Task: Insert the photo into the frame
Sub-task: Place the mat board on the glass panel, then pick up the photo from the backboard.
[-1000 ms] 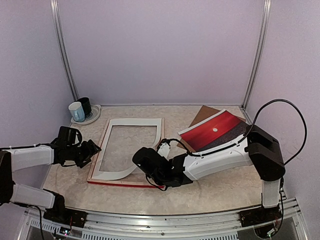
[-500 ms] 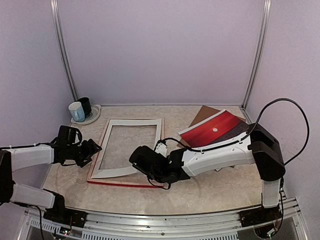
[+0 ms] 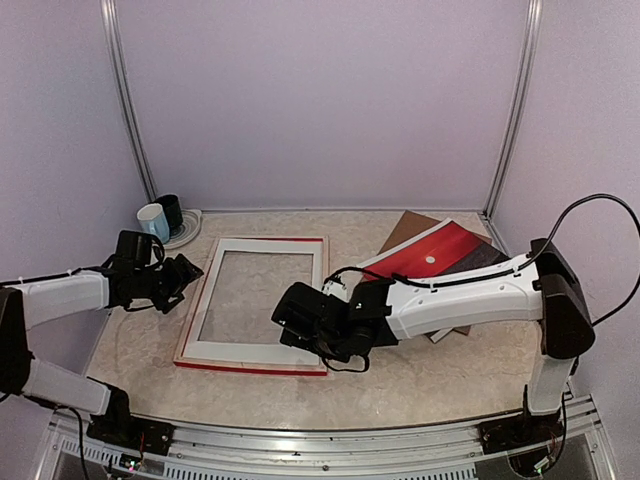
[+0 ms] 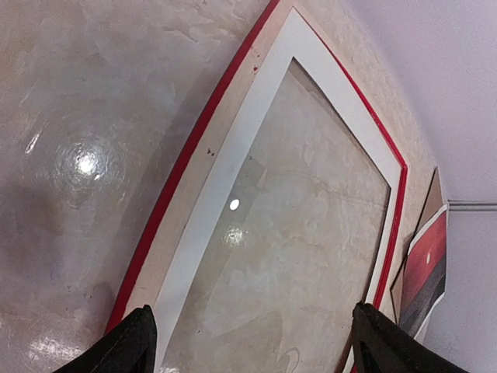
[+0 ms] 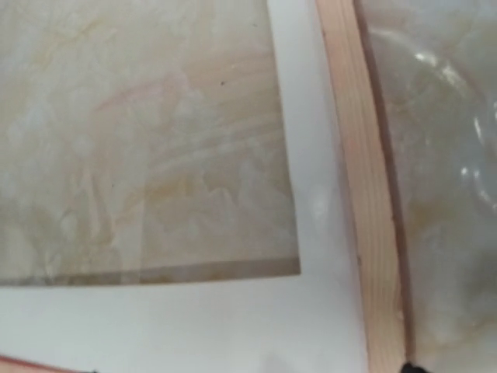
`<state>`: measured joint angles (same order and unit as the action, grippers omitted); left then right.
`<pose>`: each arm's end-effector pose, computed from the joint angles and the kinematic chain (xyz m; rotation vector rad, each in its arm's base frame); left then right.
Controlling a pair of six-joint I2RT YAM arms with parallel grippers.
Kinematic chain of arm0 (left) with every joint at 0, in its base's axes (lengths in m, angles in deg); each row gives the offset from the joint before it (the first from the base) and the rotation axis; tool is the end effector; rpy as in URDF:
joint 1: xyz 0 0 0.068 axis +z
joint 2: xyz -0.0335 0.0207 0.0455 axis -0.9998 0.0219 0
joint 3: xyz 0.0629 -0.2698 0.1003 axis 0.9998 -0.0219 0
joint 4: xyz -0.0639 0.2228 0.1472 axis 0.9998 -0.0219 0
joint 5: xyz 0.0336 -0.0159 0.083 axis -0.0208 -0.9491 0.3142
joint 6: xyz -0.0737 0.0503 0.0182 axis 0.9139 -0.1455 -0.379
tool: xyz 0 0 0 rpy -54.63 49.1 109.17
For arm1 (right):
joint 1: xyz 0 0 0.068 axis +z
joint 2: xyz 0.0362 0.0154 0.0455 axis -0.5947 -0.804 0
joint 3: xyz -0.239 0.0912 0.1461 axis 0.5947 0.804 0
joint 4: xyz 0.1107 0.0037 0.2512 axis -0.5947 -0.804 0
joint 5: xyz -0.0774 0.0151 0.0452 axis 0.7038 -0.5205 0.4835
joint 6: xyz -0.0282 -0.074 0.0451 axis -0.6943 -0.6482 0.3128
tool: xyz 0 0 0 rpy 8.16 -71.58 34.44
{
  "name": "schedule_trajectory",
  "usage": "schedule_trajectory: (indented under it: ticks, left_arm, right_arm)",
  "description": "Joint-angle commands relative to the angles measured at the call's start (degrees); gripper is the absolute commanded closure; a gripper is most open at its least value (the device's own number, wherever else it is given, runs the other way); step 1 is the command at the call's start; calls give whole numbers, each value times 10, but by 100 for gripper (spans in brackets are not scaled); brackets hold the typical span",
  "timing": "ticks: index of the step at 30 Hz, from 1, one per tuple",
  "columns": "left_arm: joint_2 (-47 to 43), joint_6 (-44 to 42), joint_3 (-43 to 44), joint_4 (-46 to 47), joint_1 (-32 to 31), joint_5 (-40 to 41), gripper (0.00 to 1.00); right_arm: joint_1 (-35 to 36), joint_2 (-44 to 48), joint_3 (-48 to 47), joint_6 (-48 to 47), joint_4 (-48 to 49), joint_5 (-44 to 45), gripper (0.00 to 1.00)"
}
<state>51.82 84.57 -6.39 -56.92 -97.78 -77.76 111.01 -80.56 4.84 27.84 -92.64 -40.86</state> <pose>0.2804 -0.0608 0.1699 -0.7460 2.3132 -0.7212 0.1589 0.4291 0.1889 0.3925 2.4846 0.5668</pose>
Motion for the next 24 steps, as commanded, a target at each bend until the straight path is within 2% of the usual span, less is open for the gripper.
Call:
schedule_trajectory:
  ticks: [1, 6, 10, 15, 20, 24]
  left_arm:
    - [7, 10, 43, -1, 0, 31, 14]
    - [20, 16, 69, 1, -23, 43, 14]
    - [29, 18, 79, 14, -65, 45, 14]
    - [49, -13, 110, 7, -135, 65, 13]
    - [70, -45, 138, -6, -182, 72, 10]
    - [83, -65, 159, -4, -200, 71, 6]
  right_arm:
    - [2, 54, 15, -78, -15, 7, 15]
    - [-32, 118, 92, -175, 61, -10, 16]
    - [-87, 167, 155, -208, 100, -53, 18]
    - [-175, 235, 185, -251, 57, -40, 7]
    - [-245, 308, 228, -253, 25, -32, 1]
    - [-299, 376, 299, -231, 22, -43, 1]
